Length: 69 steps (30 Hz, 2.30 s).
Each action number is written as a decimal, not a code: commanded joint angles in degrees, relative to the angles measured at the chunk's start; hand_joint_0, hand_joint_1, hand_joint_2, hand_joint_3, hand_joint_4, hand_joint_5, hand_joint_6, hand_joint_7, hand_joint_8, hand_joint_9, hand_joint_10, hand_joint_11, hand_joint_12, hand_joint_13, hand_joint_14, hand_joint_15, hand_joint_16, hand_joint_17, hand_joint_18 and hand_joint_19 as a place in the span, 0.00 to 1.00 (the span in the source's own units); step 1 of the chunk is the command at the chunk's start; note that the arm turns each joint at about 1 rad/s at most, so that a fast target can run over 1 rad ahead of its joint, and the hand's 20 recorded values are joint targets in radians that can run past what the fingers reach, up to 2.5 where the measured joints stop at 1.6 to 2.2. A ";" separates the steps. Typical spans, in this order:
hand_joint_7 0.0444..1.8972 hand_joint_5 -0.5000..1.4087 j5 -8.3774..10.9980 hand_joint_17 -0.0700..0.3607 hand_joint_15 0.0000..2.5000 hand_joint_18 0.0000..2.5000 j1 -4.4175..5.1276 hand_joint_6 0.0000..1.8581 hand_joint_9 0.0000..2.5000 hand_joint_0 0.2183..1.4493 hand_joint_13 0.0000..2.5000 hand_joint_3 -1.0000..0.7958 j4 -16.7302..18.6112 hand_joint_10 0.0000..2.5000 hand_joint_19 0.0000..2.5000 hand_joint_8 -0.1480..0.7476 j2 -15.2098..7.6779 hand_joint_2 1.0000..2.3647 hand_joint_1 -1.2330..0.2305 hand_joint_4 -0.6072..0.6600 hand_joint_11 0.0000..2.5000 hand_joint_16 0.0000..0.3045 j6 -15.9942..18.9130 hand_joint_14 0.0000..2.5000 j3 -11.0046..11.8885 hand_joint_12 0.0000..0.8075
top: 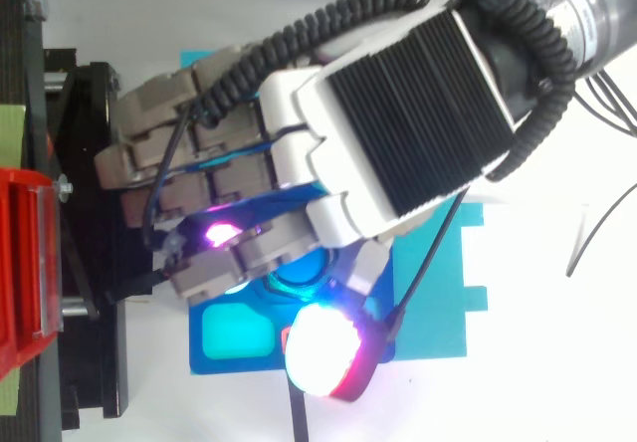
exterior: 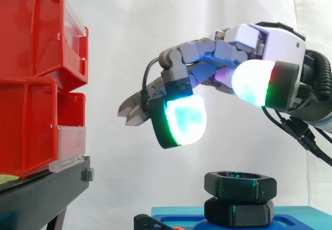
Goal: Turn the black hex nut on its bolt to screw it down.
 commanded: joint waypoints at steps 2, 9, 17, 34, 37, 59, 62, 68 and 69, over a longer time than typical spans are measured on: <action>0.80 0.26 2.76 0.44 0.06 0.24 1.79 0.27 0.35 0.23 0.27 0.28 0.20 0.00 0.14 0.46 0.00 0.00 0.73 0.63 0.05 0.17 0.01 0.00 -0.36 0.40; 0.75 0.25 5.66 0.44 0.06 0.24 3.37 0.27 0.34 0.23 0.27 0.28 1.52 0.00 0.14 0.46 0.00 0.00 0.73 0.63 0.05 0.17 0.01 0.00 -2.82 0.40; 0.71 0.25 5.75 0.44 0.06 0.24 3.81 0.27 0.34 0.23 0.26 0.28 1.25 0.00 0.14 0.45 -0.08 0.00 0.73 0.62 0.05 0.17 -0.16 0.00 -2.91 0.40; 0.62 0.25 5.57 0.44 0.05 0.24 3.19 0.27 0.33 0.23 0.26 0.28 3.54 0.00 0.13 0.45 -0.08 0.00 0.72 0.64 0.04 0.18 -0.25 0.00 -5.72 0.40; 0.62 0.24 5.48 0.44 0.05 0.24 3.02 0.27 0.33 0.23 0.26 0.28 3.54 0.00 0.14 0.46 -0.08 0.00 0.72 0.64 0.05 0.18 -0.25 0.00 -5.90 0.40; 0.81 0.26 3.29 0.44 0.05 0.24 1.08 0.27 0.33 0.23 0.26 0.28 3.80 0.00 0.14 0.46 -0.08 0.00 0.72 0.62 0.05 0.17 -0.25 0.00 -6.16 0.40; 0.82 0.26 2.85 0.44 0.05 0.24 0.64 0.28 0.34 0.23 0.26 0.28 3.89 0.00 0.13 0.46 -0.08 0.00 0.72 0.61 0.05 0.17 -0.25 0.00 -6.16 0.40; 0.79 0.26 2.15 0.44 0.05 0.24 0.12 0.31 0.34 0.23 0.26 0.28 3.89 0.00 0.13 0.46 -0.08 0.00 0.72 0.60 0.05 0.17 -0.25 0.00 -6.25 0.40; 0.79 0.26 1.71 0.44 0.05 0.24 -0.15 0.31 0.34 0.23 0.26 0.28 3.80 0.00 0.14 0.46 -0.08 0.00 0.72 0.60 0.05 0.17 -0.25 0.00 -6.16 0.40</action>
